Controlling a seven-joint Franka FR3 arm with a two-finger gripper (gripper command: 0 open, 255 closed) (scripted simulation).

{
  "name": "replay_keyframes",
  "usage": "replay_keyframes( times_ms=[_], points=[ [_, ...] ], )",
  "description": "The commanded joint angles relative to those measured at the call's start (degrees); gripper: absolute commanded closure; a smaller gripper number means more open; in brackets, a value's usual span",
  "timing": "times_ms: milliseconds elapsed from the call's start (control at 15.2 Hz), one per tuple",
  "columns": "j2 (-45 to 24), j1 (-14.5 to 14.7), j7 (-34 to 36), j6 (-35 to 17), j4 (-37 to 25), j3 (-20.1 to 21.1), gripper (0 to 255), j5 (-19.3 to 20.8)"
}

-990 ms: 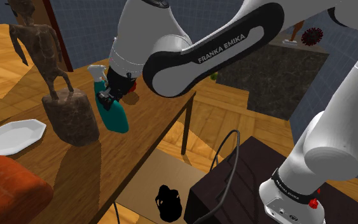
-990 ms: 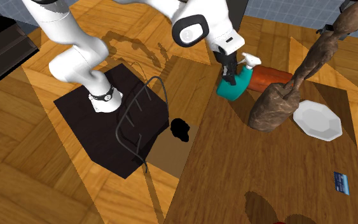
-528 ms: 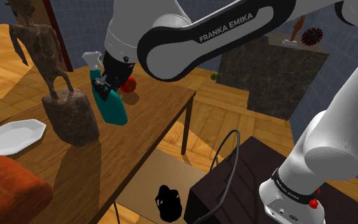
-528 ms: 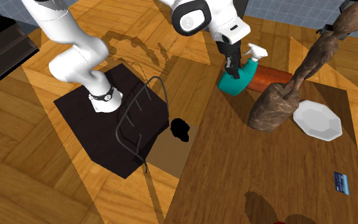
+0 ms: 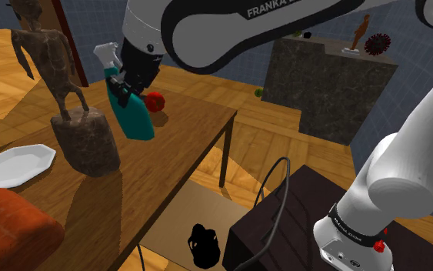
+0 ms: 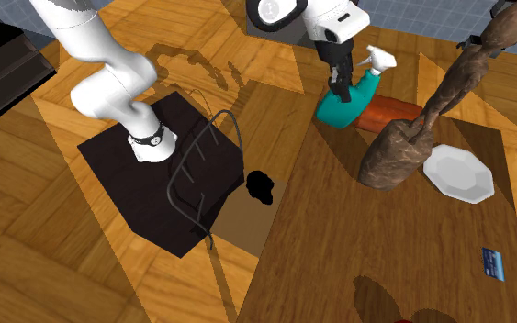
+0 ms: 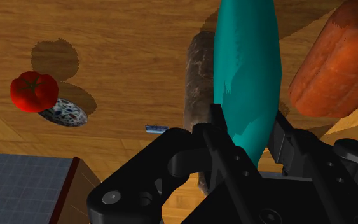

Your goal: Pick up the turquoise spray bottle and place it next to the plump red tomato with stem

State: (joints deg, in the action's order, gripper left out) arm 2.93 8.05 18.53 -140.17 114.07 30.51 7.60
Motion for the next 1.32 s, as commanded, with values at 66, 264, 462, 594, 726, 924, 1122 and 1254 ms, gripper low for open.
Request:
replay_keyframes(
  times_ms=[66, 264, 462, 594, 726, 924, 1122, 1254],
  points=[
    [0.4, 0.0, -0.6, 2.3, -2.0, -0.1, 255, -0.6],
    [0.7, 0.0, -1.2, 4.5, -3.9, -0.1, 255, -1.2],
    [1.0, 0.1, -1.6, 6.8, -6.0, -0.2, 255, -1.6],
    [1.0, 0.1, -1.9, 8.3, -7.5, -0.2, 255, -1.8],
    [1.0, 0.1, -2.1, 9.8, -9.0, -0.2, 255, -1.9],
    [0.7, -0.5, -3.7, 10.9, -10.5, -0.9, 255, -2.6],
    [-0.4, -2.0, -8.1, 10.7, -11.6, -3.0, 255, -4.1],
    [-1.5, -3.1, -10.9, 10.7, -12.7, -4.2, 255, -4.9]
  ],
)
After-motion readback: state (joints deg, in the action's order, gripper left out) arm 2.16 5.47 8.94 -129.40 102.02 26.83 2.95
